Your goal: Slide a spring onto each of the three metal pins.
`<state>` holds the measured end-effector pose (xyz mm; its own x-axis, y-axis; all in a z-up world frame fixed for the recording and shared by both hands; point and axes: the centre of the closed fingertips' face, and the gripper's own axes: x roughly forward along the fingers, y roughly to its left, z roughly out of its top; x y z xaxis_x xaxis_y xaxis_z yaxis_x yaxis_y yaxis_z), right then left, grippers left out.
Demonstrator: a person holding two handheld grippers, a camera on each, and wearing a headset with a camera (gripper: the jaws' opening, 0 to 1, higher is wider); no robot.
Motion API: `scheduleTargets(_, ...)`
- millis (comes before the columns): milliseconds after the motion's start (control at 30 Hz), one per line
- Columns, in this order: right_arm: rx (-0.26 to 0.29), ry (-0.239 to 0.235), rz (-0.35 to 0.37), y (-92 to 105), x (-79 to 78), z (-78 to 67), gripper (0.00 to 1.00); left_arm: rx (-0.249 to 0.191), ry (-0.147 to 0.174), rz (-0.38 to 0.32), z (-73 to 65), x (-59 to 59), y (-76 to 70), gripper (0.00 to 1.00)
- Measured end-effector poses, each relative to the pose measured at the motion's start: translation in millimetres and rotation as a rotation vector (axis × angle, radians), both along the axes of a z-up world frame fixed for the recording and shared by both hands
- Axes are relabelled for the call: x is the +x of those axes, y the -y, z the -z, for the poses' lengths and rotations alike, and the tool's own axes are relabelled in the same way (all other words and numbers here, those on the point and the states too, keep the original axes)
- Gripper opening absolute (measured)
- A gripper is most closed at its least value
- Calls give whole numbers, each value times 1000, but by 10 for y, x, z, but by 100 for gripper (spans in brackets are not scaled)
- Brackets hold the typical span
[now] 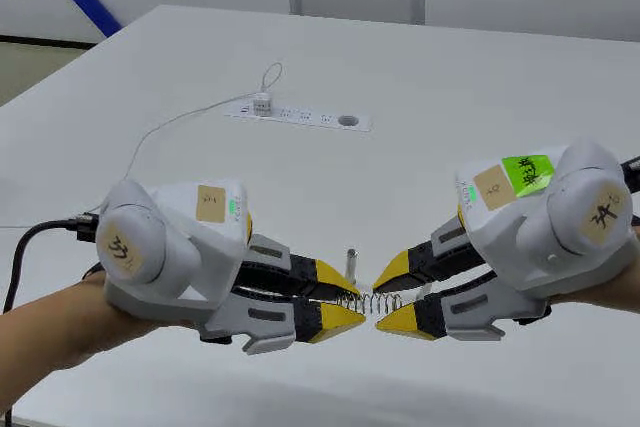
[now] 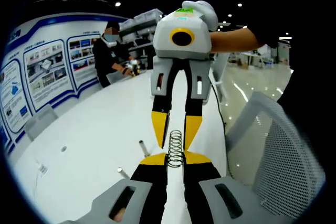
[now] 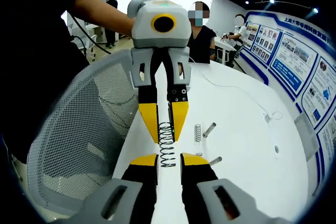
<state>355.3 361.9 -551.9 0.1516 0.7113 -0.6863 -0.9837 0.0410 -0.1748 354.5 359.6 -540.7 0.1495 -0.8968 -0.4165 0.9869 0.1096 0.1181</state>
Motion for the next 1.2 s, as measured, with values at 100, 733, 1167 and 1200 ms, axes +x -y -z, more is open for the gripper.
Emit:
scheduleTargets(100,3,-5,8,21,5,3,16,0,0,-8,1,8,-21,10)
scheduleTargets(733,157,-68,43,-9,3,-266,11,5,7,-16,-2,42,-20,10)
scheduleTargets(1167,300,-94,44,-253,-16,-524,11,0,6,-31,-4,62,17,10)
scheduleTargets(1200,298,-92,44,-272,-17,-532,11,-2,7,-33,-6,60,28,10)
